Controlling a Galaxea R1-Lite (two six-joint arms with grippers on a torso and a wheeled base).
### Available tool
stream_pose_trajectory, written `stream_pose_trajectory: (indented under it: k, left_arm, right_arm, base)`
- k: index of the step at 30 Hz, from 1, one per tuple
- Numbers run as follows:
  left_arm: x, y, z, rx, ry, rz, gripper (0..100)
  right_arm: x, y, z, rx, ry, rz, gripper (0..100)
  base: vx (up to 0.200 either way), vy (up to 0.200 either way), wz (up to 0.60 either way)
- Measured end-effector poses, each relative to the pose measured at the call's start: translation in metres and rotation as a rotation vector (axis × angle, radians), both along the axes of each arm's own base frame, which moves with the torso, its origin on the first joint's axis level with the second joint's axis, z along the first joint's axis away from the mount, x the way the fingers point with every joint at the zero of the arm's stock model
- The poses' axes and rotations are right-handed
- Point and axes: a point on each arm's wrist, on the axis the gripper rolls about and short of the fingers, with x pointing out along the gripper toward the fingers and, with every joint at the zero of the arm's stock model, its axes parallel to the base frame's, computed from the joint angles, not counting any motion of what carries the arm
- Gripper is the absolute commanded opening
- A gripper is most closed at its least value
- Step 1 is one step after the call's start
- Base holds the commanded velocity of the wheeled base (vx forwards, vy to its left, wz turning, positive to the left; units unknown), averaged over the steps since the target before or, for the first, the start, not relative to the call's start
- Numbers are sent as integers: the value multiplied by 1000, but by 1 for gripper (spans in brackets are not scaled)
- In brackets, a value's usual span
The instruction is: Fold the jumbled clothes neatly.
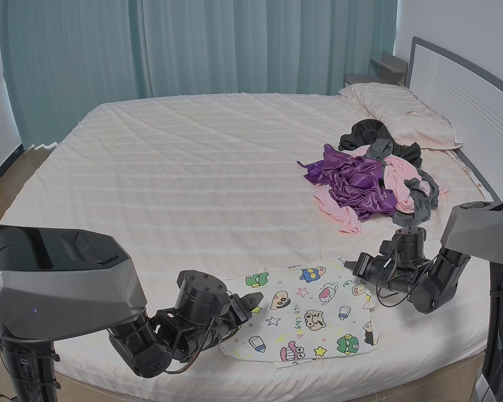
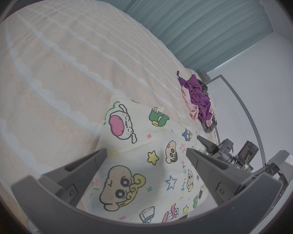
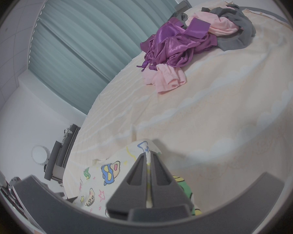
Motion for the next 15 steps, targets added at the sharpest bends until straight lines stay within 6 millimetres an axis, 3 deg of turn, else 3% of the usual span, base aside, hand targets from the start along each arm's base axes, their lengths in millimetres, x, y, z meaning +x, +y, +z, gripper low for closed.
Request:
stream_pose_trajectory:
  k: [10,11,15]
  left_arm:
    - [0,0,-1,2,2,-1,100]
    - [0,0,-1,2,3,0,100]
    - [1,0,-1,1,1,0,100]
  right_arm:
    - [7,-5,0,27,-2,-46,0]
    - [7,-5,0,27,-2,-46,100]
    - [7,-6,1,29,-10,-49,100]
  base:
    - [0,0,0]
    - [0,0,0]
    - [0,0,0]
